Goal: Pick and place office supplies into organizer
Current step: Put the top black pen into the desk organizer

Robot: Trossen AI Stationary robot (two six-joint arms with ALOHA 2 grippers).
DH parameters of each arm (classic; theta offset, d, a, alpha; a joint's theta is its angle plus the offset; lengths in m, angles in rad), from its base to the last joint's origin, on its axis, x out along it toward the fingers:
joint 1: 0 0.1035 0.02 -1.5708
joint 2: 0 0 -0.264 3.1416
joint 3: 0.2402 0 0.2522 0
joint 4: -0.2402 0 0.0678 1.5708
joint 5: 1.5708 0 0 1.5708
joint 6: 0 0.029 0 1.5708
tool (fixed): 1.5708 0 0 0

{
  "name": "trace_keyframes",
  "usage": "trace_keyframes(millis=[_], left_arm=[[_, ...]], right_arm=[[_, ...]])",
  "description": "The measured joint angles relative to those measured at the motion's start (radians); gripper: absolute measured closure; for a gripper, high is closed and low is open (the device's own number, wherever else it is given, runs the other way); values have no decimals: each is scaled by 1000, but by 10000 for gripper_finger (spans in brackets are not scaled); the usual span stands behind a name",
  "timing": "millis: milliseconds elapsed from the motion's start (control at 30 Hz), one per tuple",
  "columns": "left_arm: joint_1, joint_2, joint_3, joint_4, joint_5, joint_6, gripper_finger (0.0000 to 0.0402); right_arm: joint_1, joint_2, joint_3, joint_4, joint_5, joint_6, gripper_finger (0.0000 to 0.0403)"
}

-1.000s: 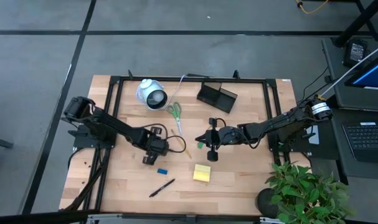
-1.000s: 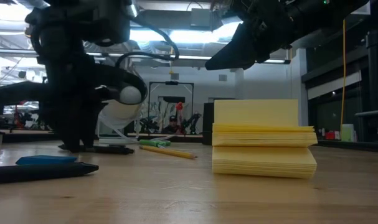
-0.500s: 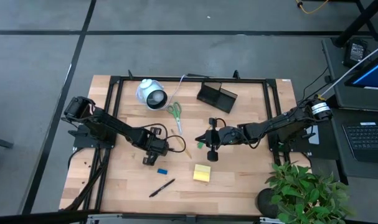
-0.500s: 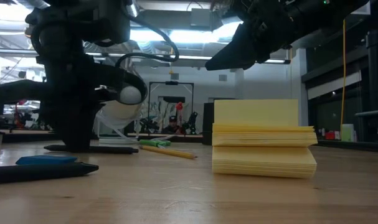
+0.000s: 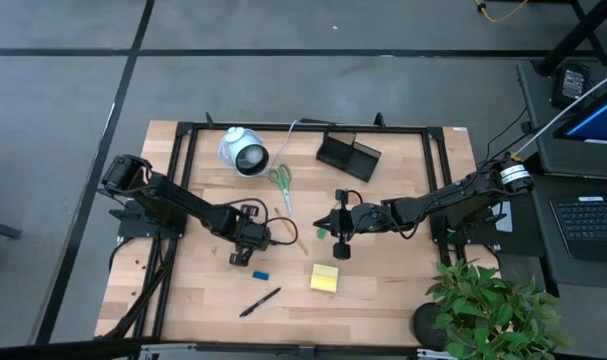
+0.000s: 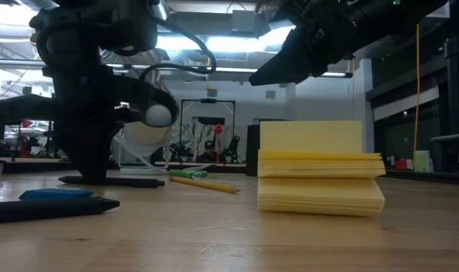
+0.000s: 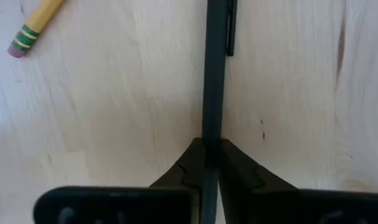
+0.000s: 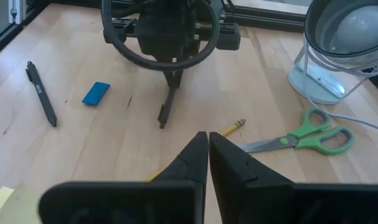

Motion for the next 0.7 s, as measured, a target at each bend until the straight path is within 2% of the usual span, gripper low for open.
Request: trace_keyframes(millis=[200, 400, 500, 700], left_arm=[[0, -112, 1, 39, -21, -2, 385], [1, -256, 2, 56, -88, 13, 385], [7, -325, -7, 152, -126, 66, 385], [58, -446, -107, 380, -101, 147, 385]], right_arm=[[0, 0, 0, 0, 0, 2, 382], [0, -5, 0, 13, 0, -28, 382], [2, -11, 0, 45, 0, -74, 382], [14, -52, 0, 51, 0, -116, 382]])
